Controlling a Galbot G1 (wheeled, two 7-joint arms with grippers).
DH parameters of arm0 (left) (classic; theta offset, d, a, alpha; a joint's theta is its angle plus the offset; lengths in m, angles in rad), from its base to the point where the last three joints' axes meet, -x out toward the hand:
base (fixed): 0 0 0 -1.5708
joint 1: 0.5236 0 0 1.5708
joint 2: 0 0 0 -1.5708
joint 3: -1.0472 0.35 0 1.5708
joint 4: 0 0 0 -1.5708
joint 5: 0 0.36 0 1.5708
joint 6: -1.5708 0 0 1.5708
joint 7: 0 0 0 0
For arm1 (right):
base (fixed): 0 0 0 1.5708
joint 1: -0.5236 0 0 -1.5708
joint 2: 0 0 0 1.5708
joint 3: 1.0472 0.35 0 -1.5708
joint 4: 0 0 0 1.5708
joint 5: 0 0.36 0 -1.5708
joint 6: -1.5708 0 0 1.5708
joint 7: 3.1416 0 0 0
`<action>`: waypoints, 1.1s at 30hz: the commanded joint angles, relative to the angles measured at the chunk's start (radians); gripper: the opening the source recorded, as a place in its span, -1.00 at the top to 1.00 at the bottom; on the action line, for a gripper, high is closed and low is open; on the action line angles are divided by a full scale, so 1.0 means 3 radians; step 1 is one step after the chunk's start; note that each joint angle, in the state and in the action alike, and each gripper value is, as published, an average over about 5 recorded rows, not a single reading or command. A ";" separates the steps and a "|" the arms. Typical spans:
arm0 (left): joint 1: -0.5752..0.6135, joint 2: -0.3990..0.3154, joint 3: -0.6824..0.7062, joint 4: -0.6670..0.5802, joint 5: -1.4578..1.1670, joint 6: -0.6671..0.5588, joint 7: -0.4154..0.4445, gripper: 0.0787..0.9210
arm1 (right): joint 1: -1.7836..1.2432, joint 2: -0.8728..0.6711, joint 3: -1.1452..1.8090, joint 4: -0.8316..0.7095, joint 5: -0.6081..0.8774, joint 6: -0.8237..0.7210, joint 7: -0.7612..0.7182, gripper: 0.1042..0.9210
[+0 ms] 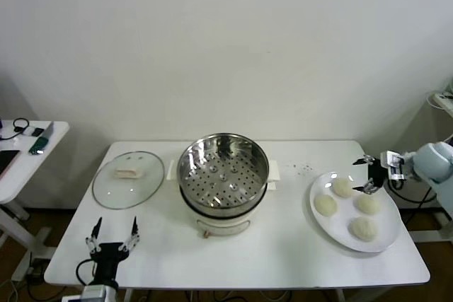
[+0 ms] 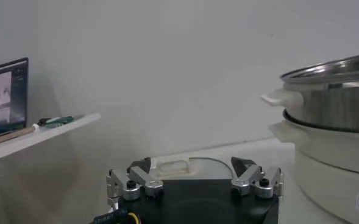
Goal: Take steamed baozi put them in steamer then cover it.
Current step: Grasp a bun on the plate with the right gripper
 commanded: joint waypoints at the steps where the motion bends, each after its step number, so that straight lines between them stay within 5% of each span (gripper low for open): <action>1: 0.0000 0.0009 -0.0002 -0.0010 0.0003 0.0023 0.0000 -0.77 | 0.0773 0.0217 -0.0807 -0.0592 -0.0199 0.0059 -0.0250 -0.76; 18: -0.0120 0.0097 0.0026 -0.0002 0.0106 0.0131 -0.0005 -0.77 | 0.0702 0.0936 -0.0776 -0.1351 -0.0386 0.0252 -0.0199 -0.76; 33: -0.0121 0.0116 0.0019 -0.0003 0.0128 0.0136 -0.0014 -0.77 | 0.0644 0.1010 -0.0789 -0.1441 -0.0422 0.0301 -0.0223 -0.76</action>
